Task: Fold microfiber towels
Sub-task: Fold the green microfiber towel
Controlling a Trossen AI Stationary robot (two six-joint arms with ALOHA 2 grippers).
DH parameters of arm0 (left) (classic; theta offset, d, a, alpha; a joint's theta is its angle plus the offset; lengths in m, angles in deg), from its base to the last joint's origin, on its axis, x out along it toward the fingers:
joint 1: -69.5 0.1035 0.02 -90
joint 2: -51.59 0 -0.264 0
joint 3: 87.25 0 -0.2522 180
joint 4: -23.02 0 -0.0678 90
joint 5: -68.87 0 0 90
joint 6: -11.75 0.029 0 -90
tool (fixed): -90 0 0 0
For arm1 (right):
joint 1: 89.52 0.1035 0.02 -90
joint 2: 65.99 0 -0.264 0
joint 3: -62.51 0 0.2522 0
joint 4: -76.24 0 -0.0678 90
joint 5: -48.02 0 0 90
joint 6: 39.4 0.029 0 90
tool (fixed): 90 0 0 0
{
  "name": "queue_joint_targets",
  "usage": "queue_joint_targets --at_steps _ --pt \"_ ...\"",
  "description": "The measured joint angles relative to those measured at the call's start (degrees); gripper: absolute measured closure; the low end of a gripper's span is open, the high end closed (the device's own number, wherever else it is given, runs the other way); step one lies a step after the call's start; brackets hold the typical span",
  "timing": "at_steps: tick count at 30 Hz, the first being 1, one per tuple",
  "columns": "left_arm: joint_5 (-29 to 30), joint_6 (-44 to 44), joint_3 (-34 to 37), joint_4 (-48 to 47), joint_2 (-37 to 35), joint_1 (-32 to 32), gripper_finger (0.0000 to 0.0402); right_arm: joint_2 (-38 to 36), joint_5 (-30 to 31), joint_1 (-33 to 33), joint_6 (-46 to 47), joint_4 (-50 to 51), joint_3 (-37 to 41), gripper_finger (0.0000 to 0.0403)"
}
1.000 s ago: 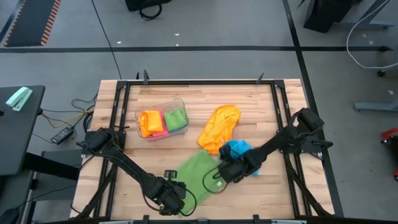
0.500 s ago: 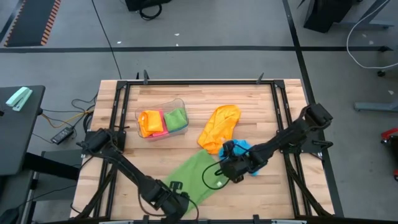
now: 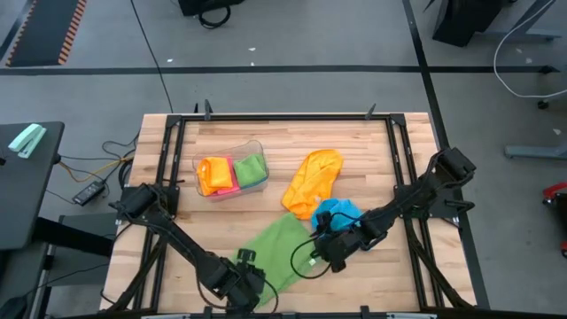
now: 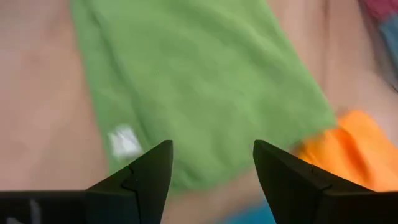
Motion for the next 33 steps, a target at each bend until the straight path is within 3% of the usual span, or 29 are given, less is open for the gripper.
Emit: queue_joint_targets --at_steps 7,13,21,26,33 --pt "2.25 -6.03 1.63 -3.98 0.0 2.46 0.0251 3.23 -4.39 1.73 1.19 -15.85 4.4 0.017" --pt "-0.64 -7.4 5.21 -3.34 0.07 2.61 0.0262 8.89 -1.92 3.58 1.21 -15.94 2.46 0.017" --pt "-7.29 -16.55 5.55 2.55 0.09 0.58 0.0268 9.18 -0.84 0.29 -2.71 -12.01 2.24 0.017" --pt "-8.26 -14.35 5.55 9.24 0.09 -0.4 0.0269 9.05 -2.79 -3.77 -7.22 -10.51 2.13 0.017" --pt "-9.5 0.25 3.84 8.58 0.02 1.71 0.0282 5.97 -7.79 -5.79 -5.77 -6.02 2.35 0.017"
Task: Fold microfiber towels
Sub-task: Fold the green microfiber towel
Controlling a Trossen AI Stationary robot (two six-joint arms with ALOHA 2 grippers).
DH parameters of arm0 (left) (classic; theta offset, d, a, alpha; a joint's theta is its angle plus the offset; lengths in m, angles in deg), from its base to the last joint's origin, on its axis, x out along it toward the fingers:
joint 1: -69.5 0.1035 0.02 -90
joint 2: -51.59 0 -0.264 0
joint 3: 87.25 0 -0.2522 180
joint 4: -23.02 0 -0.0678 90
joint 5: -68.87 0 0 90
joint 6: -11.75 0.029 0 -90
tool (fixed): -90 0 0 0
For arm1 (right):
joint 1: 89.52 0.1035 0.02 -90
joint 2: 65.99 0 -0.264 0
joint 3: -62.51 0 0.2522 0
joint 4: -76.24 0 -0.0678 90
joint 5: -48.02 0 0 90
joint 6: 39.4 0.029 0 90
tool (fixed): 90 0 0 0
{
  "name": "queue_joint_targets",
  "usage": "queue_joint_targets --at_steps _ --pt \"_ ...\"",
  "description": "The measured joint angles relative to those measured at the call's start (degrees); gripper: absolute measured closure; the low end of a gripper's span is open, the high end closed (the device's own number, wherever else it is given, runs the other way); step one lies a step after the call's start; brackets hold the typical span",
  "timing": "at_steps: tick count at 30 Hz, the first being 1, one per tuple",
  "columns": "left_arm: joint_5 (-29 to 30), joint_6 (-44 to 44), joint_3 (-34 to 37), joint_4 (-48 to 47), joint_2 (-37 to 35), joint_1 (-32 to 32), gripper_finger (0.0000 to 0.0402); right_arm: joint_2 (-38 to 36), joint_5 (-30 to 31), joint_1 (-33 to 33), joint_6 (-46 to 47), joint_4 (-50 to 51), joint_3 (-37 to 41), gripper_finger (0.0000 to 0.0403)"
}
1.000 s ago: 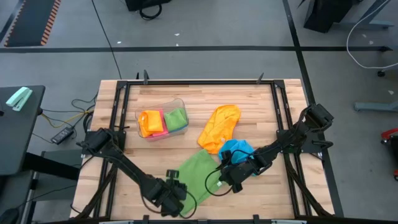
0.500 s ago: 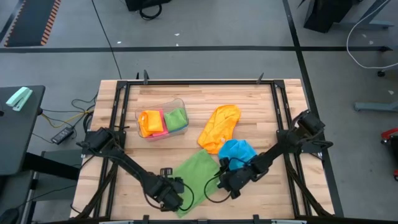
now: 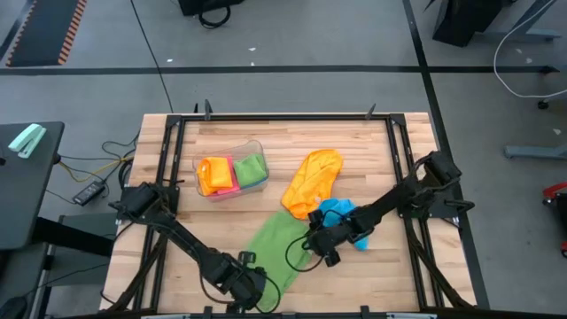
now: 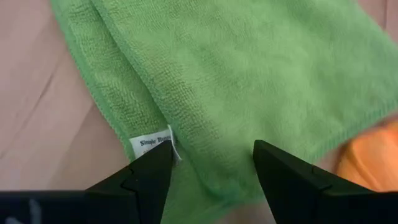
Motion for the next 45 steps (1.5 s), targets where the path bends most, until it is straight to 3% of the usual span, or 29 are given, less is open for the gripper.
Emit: queue_joint_targets --at_steps 11,20,28,37,45 --pt "18.41 17.1 0.2 0.71 0.0 8.67 0.0291 -9.36 0.39 4.01 4.22 3.07 -0.07 0.017" --pt "18.71 21.33 6.62 6.23 -0.02 20.41 0.0291 -9.47 1.18 4.98 4.39 2.99 -0.07 0.017" --pt "13.52 9.7 9.55 -0.73 -0.52 23.89 0.0296 -9.47 1.18 4.98 4.97 2.96 -0.07 0.017" --pt "17.11 -8.65 8.8 -11.64 -0.22 18.62 0.0321 -9.47 2.28 4.86 5.07 2.89 -0.07 0.017" --pt "18.16 -13.43 1.72 -23.26 0.35 13.29 0.035 -9.49 2.28 4.37 5.34 2.81 -0.07 0.017"
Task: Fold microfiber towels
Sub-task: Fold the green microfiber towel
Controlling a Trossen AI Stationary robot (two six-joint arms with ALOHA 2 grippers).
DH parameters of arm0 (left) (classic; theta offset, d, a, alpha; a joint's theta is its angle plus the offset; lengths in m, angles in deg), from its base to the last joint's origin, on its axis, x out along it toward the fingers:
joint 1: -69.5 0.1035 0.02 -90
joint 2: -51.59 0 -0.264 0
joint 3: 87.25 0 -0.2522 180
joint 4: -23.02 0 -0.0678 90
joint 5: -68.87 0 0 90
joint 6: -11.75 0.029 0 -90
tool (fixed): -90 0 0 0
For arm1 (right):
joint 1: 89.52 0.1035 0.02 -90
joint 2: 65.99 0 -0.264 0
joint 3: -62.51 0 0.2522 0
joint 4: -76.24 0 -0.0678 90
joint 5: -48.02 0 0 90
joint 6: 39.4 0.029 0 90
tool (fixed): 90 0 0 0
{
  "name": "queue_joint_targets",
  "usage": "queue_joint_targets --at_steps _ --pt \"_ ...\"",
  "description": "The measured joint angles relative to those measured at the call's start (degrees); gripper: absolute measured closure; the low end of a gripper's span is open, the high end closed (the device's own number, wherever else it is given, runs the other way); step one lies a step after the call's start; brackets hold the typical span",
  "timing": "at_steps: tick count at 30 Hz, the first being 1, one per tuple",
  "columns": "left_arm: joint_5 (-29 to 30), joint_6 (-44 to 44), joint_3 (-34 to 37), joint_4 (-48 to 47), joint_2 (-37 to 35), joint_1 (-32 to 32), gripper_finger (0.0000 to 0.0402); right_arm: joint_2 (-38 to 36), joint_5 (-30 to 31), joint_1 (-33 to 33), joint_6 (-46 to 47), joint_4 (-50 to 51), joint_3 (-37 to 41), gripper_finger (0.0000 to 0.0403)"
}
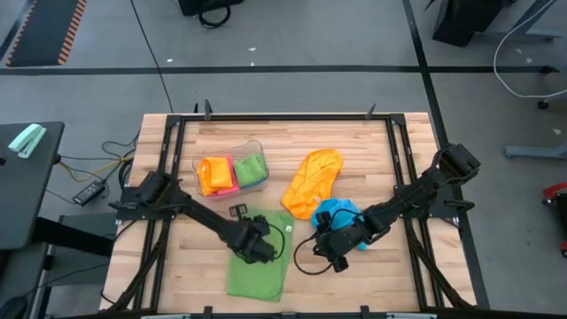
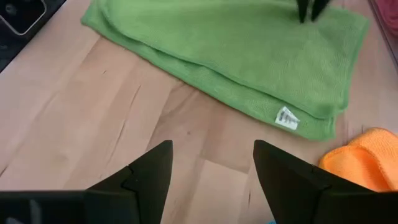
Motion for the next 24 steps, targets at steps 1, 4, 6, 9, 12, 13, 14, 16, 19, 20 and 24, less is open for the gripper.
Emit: queue_joint_targets --at_steps 1,4,6,9,12,13,14,16,19,20,24 --pt "0.13 -0.07 -1.02 -0.38 -0.07 -0.51 0.0353 0.0 0.02 -0.02 0.0 0.0 0.0 0.017" --pt "0.57 1.04 -3.0 -2.52 -0.07 -1.82 0.036 0.0 0.0 0.02 -0.28 -0.24 0.0 0.017" --pt "0.83 2.67 -3.99 -2.04 -0.07 -2.37 0.0362 0.0 0.0 0.02 -0.63 -1.35 0.0 0.017" --pt "-1.29 5.93 -4.53 -1.93 -0.07 -3.45 0.0361 0.46 0.02 0.0 -1.24 -3.52 -0.02 0.0169" --pt "-5.21 9.18 -4.58 0.42 -0.09 -4.8 0.0352 0.55 0.0 0.04 -1.42 -5.96 0.64 0.0169" --pt "-6.22 10.36 -4.58 1.13 -0.09 -5.33 0.0349 0.58 0.0 0.04 -1.58 -6.98 1.02 0.0169" --pt "-7.06 11.62 -4.58 2.39 -0.11 -5.91 0.0345 0.61 0.0 0.04 -2.0 -7.87 1.36 0.0169" --pt "-7.82 14.59 -4.6 6.31 -0.11 -7.28 0.0338 1.4 0.02 0.02 -2.76 -10.95 1.7 0.0169" --pt "-7.95 18.28 -4.62 12.11 -0.18 -8.98 0.0328 3.47 -0.19 0.06 -3.97 -14.16 1.69 0.0169" --pt "-8.02 19.48 -4.64 13.64 -0.18 -9.51 0.0326 4.59 -0.47 0.09 -4.29 -15.73 1.54 0.0169" --pt "-8.07 20.84 -4.64 15.75 -0.27 -10.98 0.0321 9.27 -0.54 0.53 -6.29 -19.88 0.76 0.0169"
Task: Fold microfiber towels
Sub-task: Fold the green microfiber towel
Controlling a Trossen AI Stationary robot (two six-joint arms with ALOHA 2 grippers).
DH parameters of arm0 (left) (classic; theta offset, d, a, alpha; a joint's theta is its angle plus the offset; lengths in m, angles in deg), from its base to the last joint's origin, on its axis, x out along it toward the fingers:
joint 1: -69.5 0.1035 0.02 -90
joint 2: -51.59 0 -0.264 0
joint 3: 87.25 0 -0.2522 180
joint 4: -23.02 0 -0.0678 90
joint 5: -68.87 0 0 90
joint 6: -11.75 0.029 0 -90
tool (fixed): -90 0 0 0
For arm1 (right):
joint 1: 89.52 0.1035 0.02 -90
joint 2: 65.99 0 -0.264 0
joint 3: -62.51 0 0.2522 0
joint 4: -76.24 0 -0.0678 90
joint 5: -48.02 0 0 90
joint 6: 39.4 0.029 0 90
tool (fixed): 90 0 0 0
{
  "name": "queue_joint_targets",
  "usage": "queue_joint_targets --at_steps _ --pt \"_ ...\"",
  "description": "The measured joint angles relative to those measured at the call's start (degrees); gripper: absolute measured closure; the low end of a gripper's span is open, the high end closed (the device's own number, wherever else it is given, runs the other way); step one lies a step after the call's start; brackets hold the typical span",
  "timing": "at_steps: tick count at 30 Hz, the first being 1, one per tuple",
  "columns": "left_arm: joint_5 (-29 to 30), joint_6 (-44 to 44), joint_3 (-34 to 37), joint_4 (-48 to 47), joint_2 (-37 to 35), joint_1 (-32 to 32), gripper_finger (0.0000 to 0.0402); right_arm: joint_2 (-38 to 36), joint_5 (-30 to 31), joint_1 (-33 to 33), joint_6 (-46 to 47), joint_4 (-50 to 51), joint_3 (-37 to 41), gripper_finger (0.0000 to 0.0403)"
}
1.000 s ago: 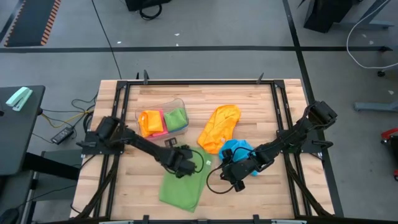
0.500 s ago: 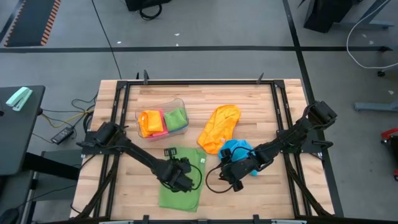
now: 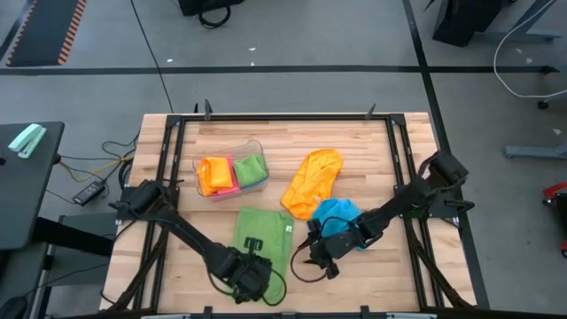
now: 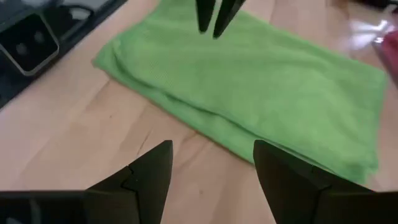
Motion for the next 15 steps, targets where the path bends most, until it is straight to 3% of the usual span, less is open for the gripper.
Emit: queue_joint_targets --at_steps 4,7,15 --pt "0.68 1.93 0.0 -0.29 -0.02 -0.04 0.032 3.99 0.31 0.34 -2.04 -0.49 -3.33 0.0169" --pt "2.03 1.82 0.0 0.02 -0.07 0.63 0.0323 5.16 4.87 -0.52 -1.92 0.5 -5.45 0.0169" --pt "2.08 1.65 0.0 -0.65 -0.09 1.47 0.0327 5.24 7.14 -9.14 -1.19 2.46 -5.92 0.0169"
